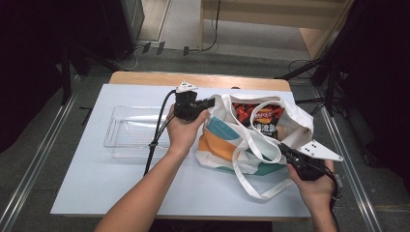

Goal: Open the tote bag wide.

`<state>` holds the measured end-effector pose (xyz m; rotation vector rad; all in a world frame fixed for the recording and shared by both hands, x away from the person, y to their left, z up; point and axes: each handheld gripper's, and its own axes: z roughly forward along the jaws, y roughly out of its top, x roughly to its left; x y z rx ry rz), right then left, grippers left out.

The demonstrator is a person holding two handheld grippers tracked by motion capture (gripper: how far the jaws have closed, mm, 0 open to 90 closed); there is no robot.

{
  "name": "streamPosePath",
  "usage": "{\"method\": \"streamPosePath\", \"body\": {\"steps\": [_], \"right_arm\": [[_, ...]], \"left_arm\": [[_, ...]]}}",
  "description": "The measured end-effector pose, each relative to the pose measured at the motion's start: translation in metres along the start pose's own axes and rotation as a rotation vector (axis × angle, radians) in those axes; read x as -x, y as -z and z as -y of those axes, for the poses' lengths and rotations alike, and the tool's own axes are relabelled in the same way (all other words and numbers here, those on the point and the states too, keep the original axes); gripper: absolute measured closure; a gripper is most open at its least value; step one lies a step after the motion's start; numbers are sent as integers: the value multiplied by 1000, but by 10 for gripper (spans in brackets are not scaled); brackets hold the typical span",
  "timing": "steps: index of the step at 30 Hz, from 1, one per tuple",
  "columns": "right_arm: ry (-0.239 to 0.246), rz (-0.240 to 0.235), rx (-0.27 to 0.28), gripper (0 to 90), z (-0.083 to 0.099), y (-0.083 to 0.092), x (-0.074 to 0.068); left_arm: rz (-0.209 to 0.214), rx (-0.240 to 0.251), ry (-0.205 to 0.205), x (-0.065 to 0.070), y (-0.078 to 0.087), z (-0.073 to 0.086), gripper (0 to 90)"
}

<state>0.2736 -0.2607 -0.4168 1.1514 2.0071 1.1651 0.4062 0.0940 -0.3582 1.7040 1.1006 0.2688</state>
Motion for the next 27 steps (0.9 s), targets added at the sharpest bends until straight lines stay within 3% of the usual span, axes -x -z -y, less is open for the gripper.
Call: {"method": "streamPosePath", "body": {"steps": [6, 9, 13, 15, 19, 25, 27], "right_arm": [[29, 6, -63, 899, 17, 3, -4], [-7, -7, -57, 893, 19, 3, -1], [8, -8, -56, 892, 17, 4, -2], [14, 1, -59, 887, 17, 4, -3], [7, -10, -12, 729, 13, 9, -5], [13, -9, 97, 675, -12, 20, -8], [-2, -37, 130, 646, -25, 21, -10]], "left_arm": [[-11, -33, 17, -3, -11, 8, 894], [-6, -59, 22, -3, -14, 11, 893], [-22, -84, 24, -5, -18, 12, 892], [-8, -98, 23, -6, -20, 14, 892], [19, -113, -6, -1, -20, 17, 893], [45, -109, -15, 5, -19, 20, 894], [48, -104, -20, 6, -18, 19, 894]]}}
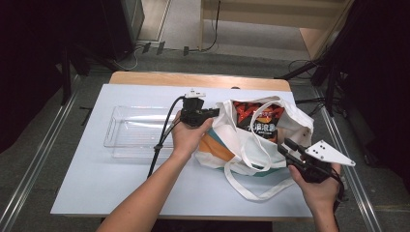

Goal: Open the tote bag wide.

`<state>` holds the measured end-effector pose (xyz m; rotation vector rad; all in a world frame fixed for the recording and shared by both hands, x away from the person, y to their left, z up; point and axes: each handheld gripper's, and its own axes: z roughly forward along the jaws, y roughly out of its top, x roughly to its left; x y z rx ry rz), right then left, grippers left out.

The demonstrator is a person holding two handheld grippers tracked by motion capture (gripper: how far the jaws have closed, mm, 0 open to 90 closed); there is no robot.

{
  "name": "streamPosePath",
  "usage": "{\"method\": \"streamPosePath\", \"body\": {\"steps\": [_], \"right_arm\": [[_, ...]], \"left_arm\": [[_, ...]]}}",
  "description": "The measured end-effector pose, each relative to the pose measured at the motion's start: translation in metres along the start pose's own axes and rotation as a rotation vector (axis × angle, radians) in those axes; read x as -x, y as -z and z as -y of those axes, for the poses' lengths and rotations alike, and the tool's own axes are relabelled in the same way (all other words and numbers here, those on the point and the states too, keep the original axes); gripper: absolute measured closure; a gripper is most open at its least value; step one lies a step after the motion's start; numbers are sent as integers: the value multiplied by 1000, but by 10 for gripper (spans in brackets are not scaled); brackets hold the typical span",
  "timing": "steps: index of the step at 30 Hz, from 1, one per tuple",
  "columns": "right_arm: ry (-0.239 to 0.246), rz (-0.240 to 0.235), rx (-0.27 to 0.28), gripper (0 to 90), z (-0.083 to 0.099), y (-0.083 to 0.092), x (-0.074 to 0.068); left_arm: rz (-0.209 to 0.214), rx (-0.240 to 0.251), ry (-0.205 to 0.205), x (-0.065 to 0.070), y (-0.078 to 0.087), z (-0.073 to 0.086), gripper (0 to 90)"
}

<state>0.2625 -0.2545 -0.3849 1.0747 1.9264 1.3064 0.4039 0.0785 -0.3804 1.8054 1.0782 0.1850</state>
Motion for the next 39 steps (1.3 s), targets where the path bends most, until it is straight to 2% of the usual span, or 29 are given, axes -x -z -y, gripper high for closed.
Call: {"method": "streamPosePath", "body": {"steps": [3, 6, 10, 12, 13, 17, 19, 24, 27, 29, 31, 33, 36, 39], "right_arm": [[-9, -75, 10, 559, -10, -8, -11], [4, -108, -18, 465, -8, -19, -28], [-19, -107, -66, 318, 2, -32, -43], [-23, -70, -97, 205, 5, -37, -51], [-42, -75, -105, 178, 6, -40, -53], [-87, -112, -102, 154, 7, -43, -60], [-73, -105, -102, 144, 7, -43, -65], [-22, -49, -129, 151, 12, -46, -77], [1, -19, -141, 226, 16, -48, -79], [15, -7, -142, 326, 18, -48, -79], [17, -34, -137, 462, 19, -46, -77], [24, -69, -138, 550, 20, -45, -76], [3, -91, -119, 581, 19, -42, -72], [-1, -83, -108, 623, 19, -38, -66]], "left_arm": [[4, 7, 1, 1, 2, -1, 894], [5, 9, -2, 1, 3, -1, 894], [9, 13, -6, 2, 4, 0, 894], [11, 17, -9, 3, 4, 0, 894], [11, 18, -10, 3, 4, -1, 894], [12, 22, -11, 4, 5, -1, 894], [10, 22, -10, 4, 5, -1, 894], [8, 26, -8, 5, 5, 0, 894], [9, 30, -9, 6, 5, 0, 894], [10, 31, -10, 5, 5, 0, 894], [11, 32, -6, 5, 5, 0, 894], [13, 33, -6, 5, 5, 0, 894], [13, 33, -8, 5, 5, 0, 894], [14, 34, -8, 4, 5, 0, 894]]}}
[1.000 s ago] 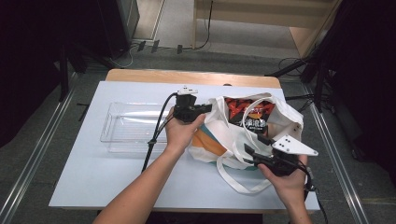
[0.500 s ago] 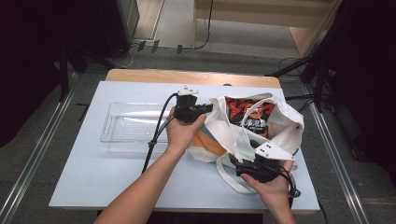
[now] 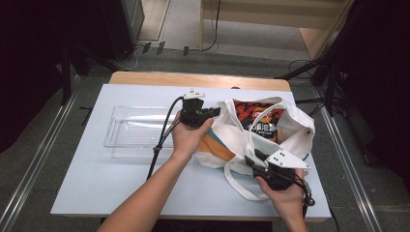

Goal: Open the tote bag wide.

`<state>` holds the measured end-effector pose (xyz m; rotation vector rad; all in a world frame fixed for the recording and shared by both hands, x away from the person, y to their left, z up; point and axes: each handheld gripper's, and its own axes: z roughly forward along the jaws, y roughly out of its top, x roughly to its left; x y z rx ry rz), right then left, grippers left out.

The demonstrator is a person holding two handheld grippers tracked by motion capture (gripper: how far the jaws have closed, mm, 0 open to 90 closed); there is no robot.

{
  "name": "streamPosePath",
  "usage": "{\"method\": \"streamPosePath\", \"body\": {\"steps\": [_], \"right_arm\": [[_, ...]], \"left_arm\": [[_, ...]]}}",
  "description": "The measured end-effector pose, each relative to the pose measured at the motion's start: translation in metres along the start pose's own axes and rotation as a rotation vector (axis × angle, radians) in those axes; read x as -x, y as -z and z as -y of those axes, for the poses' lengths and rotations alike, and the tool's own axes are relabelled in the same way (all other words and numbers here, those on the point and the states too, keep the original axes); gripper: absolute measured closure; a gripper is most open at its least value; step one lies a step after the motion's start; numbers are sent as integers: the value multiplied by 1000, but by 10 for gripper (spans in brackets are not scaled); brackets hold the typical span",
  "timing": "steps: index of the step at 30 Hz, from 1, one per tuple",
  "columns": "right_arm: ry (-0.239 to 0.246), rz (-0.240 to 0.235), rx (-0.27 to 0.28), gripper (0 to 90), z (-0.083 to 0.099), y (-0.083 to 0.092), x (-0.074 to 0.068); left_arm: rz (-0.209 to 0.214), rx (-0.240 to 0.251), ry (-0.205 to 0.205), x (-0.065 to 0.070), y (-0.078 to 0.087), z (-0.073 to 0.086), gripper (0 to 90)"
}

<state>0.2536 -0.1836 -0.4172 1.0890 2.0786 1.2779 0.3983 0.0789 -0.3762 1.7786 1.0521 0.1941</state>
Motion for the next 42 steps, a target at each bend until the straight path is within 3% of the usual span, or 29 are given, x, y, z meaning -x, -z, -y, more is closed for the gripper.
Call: {"method": "streamPosePath", "body": {"steps": [5, 6, 9, 13, 17, 22, 27, 36, 42], "right_arm": [[-2, 35, -16, 773, 4, 2, 6], [6, 65, -26, 799, 5, 2, 7], [-11, 60, -34, 850, 5, 2, 10], [11, 69, -10, 875, 1, 6, 12], [29, 101, 41, 877, -16, 8, 19], [26, 136, 117, 879, -45, 5, 41], [18, 167, 157, 879, -72, -2, 63], [-30, 240, 160, 878, -114, -19, 107], [-43, 270, 167, 878, -138, -30, 125]], "left_arm": [[2, 0, -5, 1, 0, 0, 894], [3, 1, -4, 1, 0, 0, 894], [3, 4, -4, 2, 0, 0, 894], [6, 3, -4, 2, -1, 1, 894], [9, 3, -8, 4, 0, 1, 894], [18, 2, -11, 5, 0, 0, 894], [25, 1, -14, 5, 0, 0, 894], [55, -7, -40, 14, 0, -1, 894], [70, -12, -55, 19, -1, -2, 895]]}}
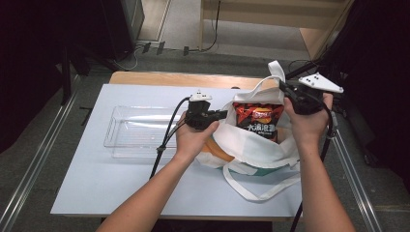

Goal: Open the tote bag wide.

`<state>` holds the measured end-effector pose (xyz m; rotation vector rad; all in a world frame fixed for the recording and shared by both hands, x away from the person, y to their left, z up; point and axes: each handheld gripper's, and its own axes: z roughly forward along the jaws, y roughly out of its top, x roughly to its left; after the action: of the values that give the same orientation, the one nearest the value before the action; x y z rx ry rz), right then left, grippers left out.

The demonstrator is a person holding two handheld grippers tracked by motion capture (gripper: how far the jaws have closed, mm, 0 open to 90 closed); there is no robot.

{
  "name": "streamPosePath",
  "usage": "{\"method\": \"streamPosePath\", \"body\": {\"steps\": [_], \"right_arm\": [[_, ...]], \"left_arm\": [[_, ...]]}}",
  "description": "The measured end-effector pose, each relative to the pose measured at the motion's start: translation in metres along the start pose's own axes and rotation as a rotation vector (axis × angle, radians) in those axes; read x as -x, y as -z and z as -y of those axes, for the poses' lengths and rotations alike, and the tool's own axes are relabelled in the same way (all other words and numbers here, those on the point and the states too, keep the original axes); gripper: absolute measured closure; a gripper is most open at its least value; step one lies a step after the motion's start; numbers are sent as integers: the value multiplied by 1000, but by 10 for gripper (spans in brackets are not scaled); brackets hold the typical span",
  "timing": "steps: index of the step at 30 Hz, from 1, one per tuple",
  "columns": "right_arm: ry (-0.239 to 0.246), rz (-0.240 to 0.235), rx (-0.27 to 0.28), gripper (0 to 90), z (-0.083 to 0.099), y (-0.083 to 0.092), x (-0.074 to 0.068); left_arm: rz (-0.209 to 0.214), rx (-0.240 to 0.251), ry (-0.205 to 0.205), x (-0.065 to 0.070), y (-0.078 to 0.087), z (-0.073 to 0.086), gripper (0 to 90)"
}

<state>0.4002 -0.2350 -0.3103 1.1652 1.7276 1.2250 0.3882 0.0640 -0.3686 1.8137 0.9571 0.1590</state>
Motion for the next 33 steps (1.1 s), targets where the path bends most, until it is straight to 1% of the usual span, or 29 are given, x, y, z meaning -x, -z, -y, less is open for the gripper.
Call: {"method": "streamPosePath", "body": {"steps": [3, 5, 6, 7, 9, 10, 11, 12, 13, 14, 15, 17, 19, 22, 23, 24, 25, 26, 27, 29, 30, 31, 32, 33], "right_arm": [[-16, 11, 12, 877, -11, -9, 8], [-17, 15, 10, 876, -15, -14, 13], [-23, 27, -10, 870, -16, -18, 17], [-29, 29, -29, 861, -15, -23, 20], [-33, 47, -72, 794, -9, -31, 25], [-42, 58, -101, 723, -6, -35, 27], [-53, 63, -118, 671, -3, -37, 29], [-78, 74, -126, 612, 2, -39, 31], [-91, 80, -127, 584, 5, -39, 33], [-114, 72, -126, 570, 8, -39, 35], [-122, 70, -129, 567, 10, -38, 36], [-111, 65, -146, 572, 13, -37, 38], [-111, 61, -164, 576, 16, -36, 40], [-104, 53, -189, 606, 20, -36, 42], [-103, 47, -195, 671, 22, -36, 42], [-102, 25, -209, 735, 24, -36, 42], [-96, 14, -247, 758, 26, -37, 41], [-88, 15, -263, 780, 28, -38, 41], [-95, 3, -280, 804, 31, -39, 40], [-114, -7, -298, 814, 34, -40, 41], [-127, -14, -305, 817, 36, -41, 43], [-138, -19, -310, 819, 37, -41, 44], [-144, -25, -319, 819, 39, -42, 45], [-151, -29, -323, 819, 40, -42, 46]], "left_arm": [[11, -3, -12, 2, 0, 1, 895], [17, -2, -20, 3, 0, 1, 895], [19, -1, -20, 3, 0, 1, 895], [22, 0, -18, 4, 0, 1, 895], [24, -1, -17, 3, -1, 1, 895], [22, -5, -17, 3, -1, 0, 895], [27, -2, -9, 2, -1, 1, 895], [25, -3, -8, 1, 0, 0, 895], [28, -3, -3, -1, 0, 0, 895], [26, -2, 2, -2, -1, 0, 894], [26, -3, 3, -3, -1, 0, 894], [26, 2, 12, -4, -2, 0, 894], [21, 5, 20, -4, -3, 0, 894], [11, 7, 19, -3, -4, 0, 892], [7, 10, 20, -2, -5, 0, 892], [-2, 12, 26, -2, -5, 0, 890], [-12, 10, 28, -2, -5, 0, 886], [-17, 11, 30, -2, -6, 0, 885], [-18, 8, 28, -3, -7, 0, 884], [-28, 8, 30, -3, -8, 0, 876], [-26, 9, 35, -4, -8, 0, 865], [-34, 9, 41, -5, -9, 0, 851], [-42, 6, 49, -6, -9, 0, 825], [-41, 6, 57, -7, -10, -1, 804]]}}
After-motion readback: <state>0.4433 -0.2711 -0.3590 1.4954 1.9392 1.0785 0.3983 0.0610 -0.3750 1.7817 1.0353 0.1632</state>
